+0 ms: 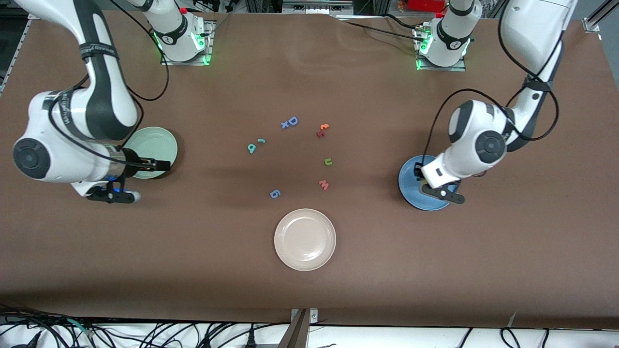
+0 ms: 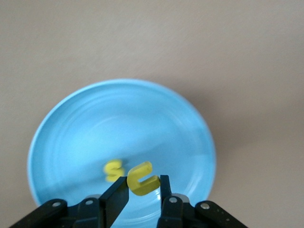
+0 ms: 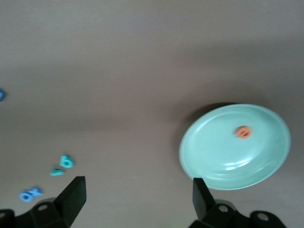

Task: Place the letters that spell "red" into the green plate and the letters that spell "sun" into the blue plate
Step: 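Place the yellow u on the blue plate while the right gripper reaches cyan b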

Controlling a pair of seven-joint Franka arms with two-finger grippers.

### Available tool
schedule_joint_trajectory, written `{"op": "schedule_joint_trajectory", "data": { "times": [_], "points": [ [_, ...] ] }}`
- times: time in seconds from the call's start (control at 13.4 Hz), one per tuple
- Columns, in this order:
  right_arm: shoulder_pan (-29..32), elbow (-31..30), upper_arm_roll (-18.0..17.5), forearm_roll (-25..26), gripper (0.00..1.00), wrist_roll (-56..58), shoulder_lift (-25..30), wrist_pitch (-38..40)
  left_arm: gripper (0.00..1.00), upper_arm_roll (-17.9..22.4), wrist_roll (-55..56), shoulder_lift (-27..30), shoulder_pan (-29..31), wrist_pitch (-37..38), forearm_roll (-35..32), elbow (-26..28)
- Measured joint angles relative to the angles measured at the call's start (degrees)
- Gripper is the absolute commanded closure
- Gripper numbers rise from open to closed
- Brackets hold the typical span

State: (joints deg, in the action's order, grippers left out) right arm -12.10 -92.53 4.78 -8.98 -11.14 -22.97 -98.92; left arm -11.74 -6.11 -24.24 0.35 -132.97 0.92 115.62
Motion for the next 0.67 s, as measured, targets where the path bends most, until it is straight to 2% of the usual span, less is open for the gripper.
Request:
{"op": "schedule_joint_trajectory", "data": {
  "times": [0.52, 0.67],
  "points": [
    [-0.55, 1.15, -13.27, -0.05, 0.01, -23.15, -0.08, -2.29, 0.76, -1.07, -0.06, -2.63, -0.87, 0.06, 0.00, 1.64],
    [-2.96, 0.94, -14.54, -0.05, 0.02, -28.25, -0.83, -4.00, 0.76, -1.09, -0.06, -2.64, -1.03, 0.06, 0.00, 1.64]
  ]
}}
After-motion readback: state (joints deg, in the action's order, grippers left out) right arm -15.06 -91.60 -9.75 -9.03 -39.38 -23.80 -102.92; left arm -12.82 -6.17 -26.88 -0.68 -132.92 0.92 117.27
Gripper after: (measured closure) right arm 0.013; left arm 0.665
